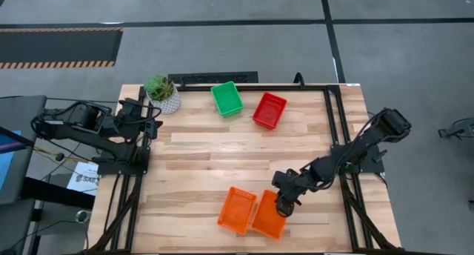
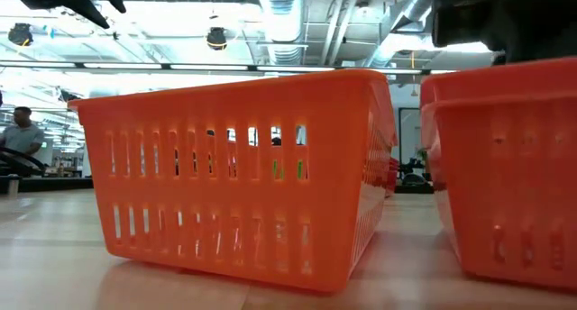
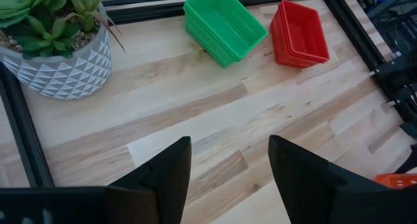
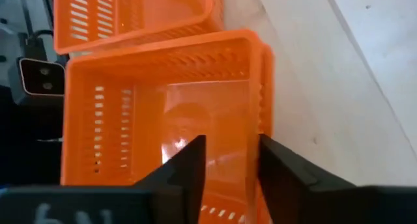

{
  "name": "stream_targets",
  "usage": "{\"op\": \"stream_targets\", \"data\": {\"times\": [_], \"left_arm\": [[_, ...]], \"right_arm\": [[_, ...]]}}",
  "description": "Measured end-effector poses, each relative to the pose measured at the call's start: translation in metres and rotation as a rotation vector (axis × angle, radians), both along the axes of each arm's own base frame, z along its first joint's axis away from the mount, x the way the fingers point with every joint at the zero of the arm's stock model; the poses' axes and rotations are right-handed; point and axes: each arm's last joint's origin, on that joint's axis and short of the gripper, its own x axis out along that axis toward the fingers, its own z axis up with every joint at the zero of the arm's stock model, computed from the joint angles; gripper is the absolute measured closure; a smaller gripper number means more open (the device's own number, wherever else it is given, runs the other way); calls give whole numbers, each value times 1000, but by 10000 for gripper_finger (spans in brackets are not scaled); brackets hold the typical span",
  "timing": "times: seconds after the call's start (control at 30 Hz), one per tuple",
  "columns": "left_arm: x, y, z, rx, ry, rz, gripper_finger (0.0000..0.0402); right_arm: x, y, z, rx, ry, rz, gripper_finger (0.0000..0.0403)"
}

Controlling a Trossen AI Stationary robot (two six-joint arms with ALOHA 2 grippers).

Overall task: Stack baskets by color
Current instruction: Stack the left orange bin on the right orange bin, then stack the left orange bin on the orange bins

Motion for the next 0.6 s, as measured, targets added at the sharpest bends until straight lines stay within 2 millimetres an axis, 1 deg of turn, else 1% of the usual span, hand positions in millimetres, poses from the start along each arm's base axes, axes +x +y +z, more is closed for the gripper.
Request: {"op": "stream_targets", "data": {"times": [0.1, 0.2, 0.33, 0.4, 0.53, 0.6], "left_arm": [[0, 0, 0, 2, -1, 2, 209], [0, 0, 0, 4, 0, 1, 209], [0, 0, 0, 12, 2, -1, 209], [0, 0, 0, 15, 1, 2, 209], [0, 0, 0, 16, 2, 2, 209], [0, 0, 0, 15, 1, 2, 209]], "right_arm": [[4, 0, 9, 10, -20, 5, 225], [6, -2, 23, -11, -17, 19, 215], [14, -8, 44, -71, -6, 58, 219], [23, -13, 54, -93, -43, 78, 225], [35, -29, 65, -132, -94, 76, 233], [39, -39, 66, -144, -96, 54, 236]]}}
